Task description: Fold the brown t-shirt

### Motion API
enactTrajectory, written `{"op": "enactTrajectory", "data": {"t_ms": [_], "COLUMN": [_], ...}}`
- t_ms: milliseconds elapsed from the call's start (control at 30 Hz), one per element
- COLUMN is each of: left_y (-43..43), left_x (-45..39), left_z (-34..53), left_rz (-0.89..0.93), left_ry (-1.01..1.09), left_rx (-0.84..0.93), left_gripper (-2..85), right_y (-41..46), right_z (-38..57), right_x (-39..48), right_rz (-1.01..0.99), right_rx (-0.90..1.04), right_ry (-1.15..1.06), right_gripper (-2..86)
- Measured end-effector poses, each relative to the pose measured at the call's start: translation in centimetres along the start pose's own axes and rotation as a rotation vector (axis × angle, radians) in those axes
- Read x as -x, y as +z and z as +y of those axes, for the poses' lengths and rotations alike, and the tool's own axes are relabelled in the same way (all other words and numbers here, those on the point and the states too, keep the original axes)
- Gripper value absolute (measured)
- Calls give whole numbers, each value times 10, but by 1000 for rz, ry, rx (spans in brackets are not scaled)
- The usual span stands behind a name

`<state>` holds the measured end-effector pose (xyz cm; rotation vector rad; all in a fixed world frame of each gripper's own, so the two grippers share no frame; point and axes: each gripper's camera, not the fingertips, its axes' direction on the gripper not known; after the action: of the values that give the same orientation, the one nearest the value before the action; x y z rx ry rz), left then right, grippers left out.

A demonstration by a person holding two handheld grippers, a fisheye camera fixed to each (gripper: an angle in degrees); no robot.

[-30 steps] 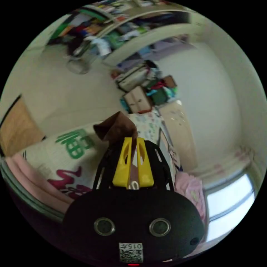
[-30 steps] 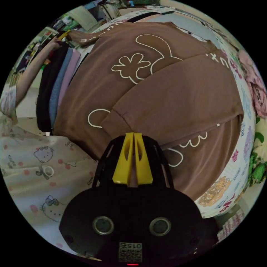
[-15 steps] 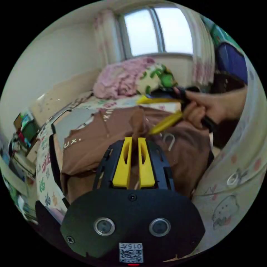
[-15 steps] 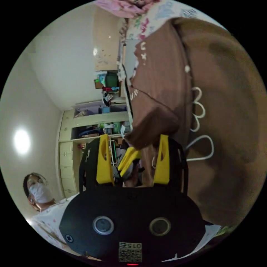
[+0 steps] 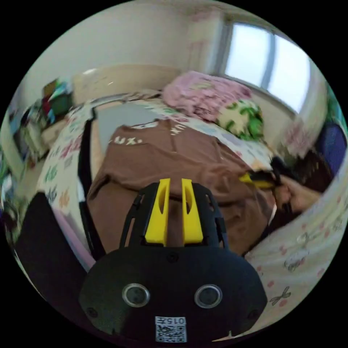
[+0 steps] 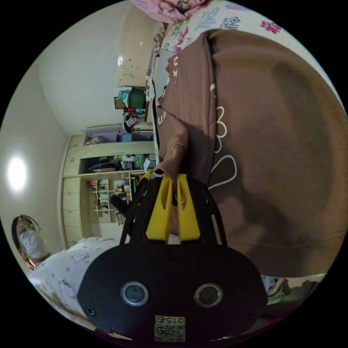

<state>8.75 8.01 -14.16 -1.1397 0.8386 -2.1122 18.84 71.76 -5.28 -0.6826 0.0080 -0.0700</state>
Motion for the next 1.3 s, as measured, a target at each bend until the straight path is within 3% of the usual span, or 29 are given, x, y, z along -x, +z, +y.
{"op": "enactTrajectory", "data": {"t_ms": [200,367,567,667,800,867,1000,1200,1300], "left_y": [34,70,59,28,21,23,38,79,69], "left_x": [109,133,138,103,-11,-64,-154,-181,-177], "left_z": [-22,-41,-52,-49,-40,-32,-14,6,8], "left_rz": [142,134,86,107,450,511,342,227,245], "left_ry": [-475,-575,-507,-309,153,317,638,688,645], "left_rx": [15,71,123,64,192,235,276,472,448], "left_gripper": [95,88,58,58,63,75,93,73,22], "right_y": [1,2,-20,-9,14,24,25,23,23], "right_z": [10,17,30,27,24,24,23,22,25], "right_x": [1,0,31,48,55,57,61,60,61], "right_rz": [165,248,428,513,547,623,645,600,607], "right_rx": [34,43,-51,-9,132,191,200,214,200], "right_ry": [-20,-33,-189,-313,-439,-498,-530,-532,-534], "right_gripper": [10,23,72,81,90,88,74,30,14]}}
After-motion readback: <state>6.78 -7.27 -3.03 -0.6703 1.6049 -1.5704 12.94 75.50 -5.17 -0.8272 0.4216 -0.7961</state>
